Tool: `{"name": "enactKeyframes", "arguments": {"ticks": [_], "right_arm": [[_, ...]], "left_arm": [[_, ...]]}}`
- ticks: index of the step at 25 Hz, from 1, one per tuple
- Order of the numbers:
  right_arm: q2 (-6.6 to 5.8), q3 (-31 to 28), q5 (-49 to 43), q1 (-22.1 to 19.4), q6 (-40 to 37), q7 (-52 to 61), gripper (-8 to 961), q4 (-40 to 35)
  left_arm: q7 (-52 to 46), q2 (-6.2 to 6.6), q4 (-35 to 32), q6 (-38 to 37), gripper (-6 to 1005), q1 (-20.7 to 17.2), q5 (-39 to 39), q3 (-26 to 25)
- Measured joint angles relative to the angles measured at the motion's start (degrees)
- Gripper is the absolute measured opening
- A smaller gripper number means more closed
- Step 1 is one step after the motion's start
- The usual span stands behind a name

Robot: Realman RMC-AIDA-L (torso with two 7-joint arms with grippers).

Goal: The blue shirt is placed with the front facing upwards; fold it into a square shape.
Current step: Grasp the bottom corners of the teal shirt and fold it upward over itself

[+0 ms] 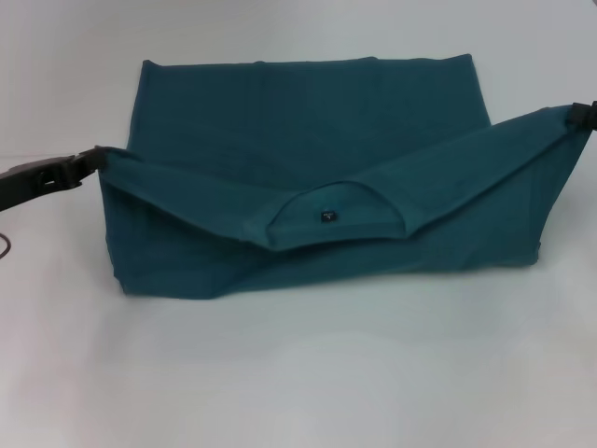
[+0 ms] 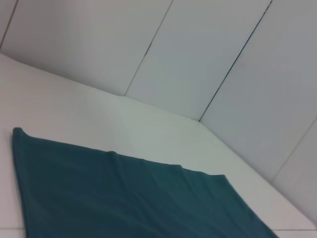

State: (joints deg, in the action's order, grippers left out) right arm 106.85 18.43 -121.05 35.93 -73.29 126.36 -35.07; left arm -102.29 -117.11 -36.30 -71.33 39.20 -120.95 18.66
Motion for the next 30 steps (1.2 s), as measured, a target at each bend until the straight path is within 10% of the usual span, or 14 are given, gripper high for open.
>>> {"name": "enactKeyframes", "arguments": {"ticks": [30], "right_arm": [[3.32, 6.13, 1.89, 7.27, 26.15, -2.20, 10, 6.28]], "left_arm": [[7.51, -0.79, 6.22, 19.90, 1, 7.90, 0.83, 2.51]]}}
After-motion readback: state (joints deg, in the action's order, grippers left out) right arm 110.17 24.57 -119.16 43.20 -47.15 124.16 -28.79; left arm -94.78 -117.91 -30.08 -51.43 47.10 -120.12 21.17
